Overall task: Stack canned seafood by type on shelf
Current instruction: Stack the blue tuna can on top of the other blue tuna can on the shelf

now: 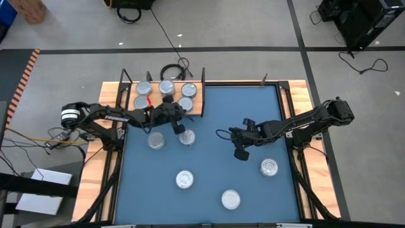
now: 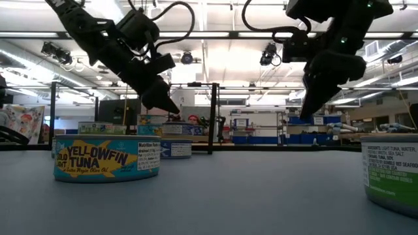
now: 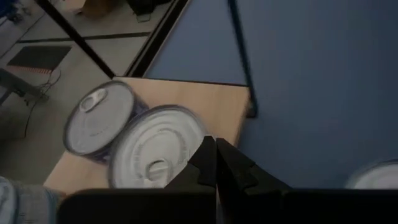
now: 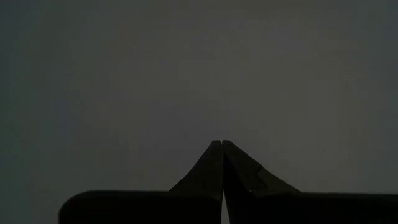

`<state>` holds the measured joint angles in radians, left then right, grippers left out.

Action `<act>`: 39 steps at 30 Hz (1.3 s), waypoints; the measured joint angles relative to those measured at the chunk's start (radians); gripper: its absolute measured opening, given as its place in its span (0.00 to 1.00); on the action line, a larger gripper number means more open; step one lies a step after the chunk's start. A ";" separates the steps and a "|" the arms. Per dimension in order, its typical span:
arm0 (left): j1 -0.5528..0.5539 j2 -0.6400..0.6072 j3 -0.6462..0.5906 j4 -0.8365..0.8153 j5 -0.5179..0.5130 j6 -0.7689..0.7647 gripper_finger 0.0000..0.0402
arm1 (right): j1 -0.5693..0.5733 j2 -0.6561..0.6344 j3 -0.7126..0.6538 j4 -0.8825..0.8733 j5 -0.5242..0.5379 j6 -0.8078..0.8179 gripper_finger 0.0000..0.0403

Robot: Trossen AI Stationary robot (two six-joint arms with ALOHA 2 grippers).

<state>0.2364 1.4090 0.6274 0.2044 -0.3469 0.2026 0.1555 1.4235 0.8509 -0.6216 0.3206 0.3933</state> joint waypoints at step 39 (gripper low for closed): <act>-0.396 -0.010 -0.125 0.231 0.095 -0.016 0.00 | 0.261 0.000 -0.058 0.089 -0.057 0.419 0.12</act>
<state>-0.1597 1.3991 0.5022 0.4358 -0.2520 0.1870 0.4167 1.4237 0.7925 -0.5322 0.2633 0.8120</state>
